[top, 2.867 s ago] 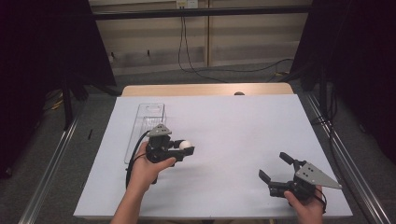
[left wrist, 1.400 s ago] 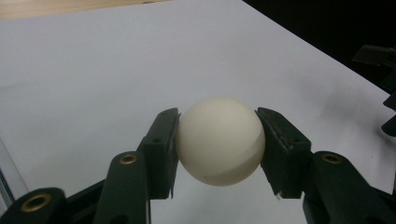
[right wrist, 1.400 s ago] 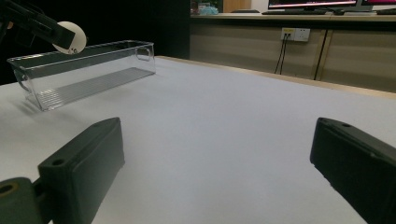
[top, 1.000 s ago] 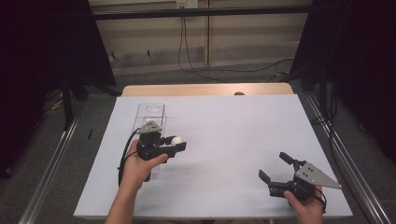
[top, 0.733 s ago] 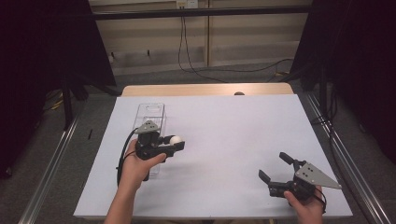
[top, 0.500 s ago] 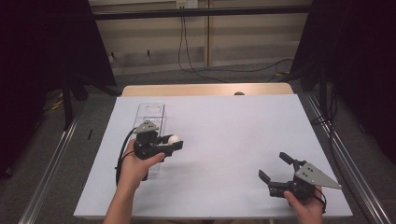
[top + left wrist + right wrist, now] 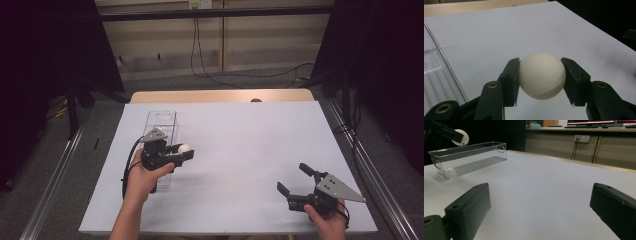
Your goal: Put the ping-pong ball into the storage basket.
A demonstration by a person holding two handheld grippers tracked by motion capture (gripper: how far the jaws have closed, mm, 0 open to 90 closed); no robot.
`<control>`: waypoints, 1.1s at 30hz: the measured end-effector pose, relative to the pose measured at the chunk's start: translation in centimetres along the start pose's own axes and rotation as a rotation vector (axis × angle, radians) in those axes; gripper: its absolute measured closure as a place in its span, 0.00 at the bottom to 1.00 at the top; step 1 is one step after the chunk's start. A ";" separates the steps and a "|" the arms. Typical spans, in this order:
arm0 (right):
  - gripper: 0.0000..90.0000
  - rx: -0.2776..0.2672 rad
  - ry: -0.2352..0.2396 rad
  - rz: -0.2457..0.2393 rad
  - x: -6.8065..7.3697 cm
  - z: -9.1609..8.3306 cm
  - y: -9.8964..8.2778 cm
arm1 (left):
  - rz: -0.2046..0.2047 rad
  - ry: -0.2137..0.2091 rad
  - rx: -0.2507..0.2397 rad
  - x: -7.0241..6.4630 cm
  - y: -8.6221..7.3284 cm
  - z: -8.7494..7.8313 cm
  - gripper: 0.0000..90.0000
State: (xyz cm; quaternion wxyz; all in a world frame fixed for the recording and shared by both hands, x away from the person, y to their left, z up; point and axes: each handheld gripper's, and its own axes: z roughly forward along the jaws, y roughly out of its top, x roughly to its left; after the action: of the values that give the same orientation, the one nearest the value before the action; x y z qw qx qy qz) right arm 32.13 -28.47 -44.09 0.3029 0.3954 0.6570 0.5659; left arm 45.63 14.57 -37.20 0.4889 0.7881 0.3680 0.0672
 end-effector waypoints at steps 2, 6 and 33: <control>0.03 0.000 -0.001 -0.001 0.0 0.0 0.0 | 0.000 -0.006 -0.002 0.1 0.0 0.0 0.57; 0.03 0.000 0.000 0.000 0.0 0.0 0.0 | -0.006 -0.007 -0.003 0.1 0.0 -0.1 0.57; 0.03 0.000 -0.001 -0.003 0.0 0.0 0.0 | -0.010 0.012 -0.004 0.7 0.0 -0.7 0.57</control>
State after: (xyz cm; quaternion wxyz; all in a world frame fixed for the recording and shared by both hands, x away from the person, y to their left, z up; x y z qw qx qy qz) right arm 32.13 -28.46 -44.08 0.3039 0.3946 0.6576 0.5653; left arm 45.81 15.50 -37.03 0.4886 0.7848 0.3748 0.0702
